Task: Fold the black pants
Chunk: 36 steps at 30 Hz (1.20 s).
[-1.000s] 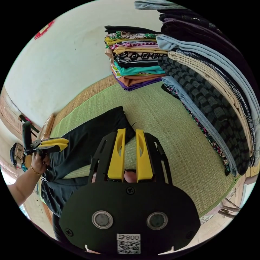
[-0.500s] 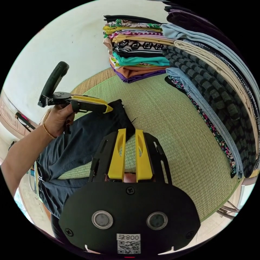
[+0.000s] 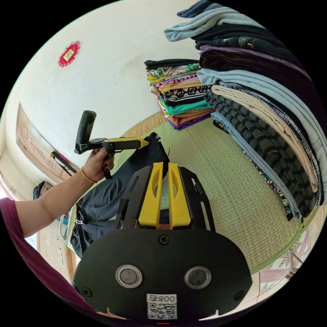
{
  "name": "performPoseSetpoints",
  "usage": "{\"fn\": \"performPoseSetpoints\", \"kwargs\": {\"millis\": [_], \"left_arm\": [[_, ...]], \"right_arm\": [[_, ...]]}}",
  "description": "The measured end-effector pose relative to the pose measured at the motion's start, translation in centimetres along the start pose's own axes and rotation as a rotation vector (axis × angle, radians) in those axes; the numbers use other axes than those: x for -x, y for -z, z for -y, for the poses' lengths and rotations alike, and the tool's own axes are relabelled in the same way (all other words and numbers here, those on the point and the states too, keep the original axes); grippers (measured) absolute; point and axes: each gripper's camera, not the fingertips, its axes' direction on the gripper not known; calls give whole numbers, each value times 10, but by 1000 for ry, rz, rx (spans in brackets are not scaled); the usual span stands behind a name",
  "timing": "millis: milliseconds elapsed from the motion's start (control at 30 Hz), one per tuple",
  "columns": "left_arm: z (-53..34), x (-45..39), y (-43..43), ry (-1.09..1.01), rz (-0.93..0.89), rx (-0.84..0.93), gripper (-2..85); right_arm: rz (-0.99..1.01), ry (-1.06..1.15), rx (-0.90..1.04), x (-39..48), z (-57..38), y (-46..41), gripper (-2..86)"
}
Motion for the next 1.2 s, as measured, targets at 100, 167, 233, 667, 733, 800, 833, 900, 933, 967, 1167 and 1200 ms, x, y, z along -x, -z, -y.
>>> {"fn": "performPoseSetpoints", "kwargs": {"millis": [100, 167, 233, 667, 733, 800, 833, 900, 933, 967, 1167, 1200], "left_arm": [[9, -3, -43, 26, 48, 113, 42], [11, -6, -53, 52, 52, 130, 54], [8, -17, -48, 46, -14, 78, 67], [-41, -113, -96, -116, -169, 220, 60], [-43, -116, -93, -115, -168, 227, 28], [-43, -118, -86, -116, -162, 219, 18], [-44, -120, -77, -117, -159, 196, 14], [-44, -121, -61, -120, -180, 147, 12], [-44, -123, -52, -126, -159, 134, 12], [-44, -123, -49, -131, -142, 133, 12], [-65, -114, -46, -97, -83, 216, 27], [-71, -112, -34, -86, -92, 185, 29]], "right_arm": [[-55, -87, 69, -22, -3, -12, 30], [-118, -141, 46, -34, -14, 6, 34], [-151, -160, 36, -41, -24, 25, 45], [-292, -170, 232, -60, -60, 58, 82], [-269, -165, 213, -61, -58, 61, 76], [-246, -159, 227, -62, -55, 60, 64], [-252, -147, 222, -60, -52, 64, 57], [-269, -128, 171, -53, -47, 76, 47], [-268, -123, 142, -51, -45, 82, 46], [-257, -124, 131, -52, -43, 84, 46], [-204, -178, 124, -61, -44, 75, 57], [-210, -174, 108, -59, -43, 78, 57]]}}
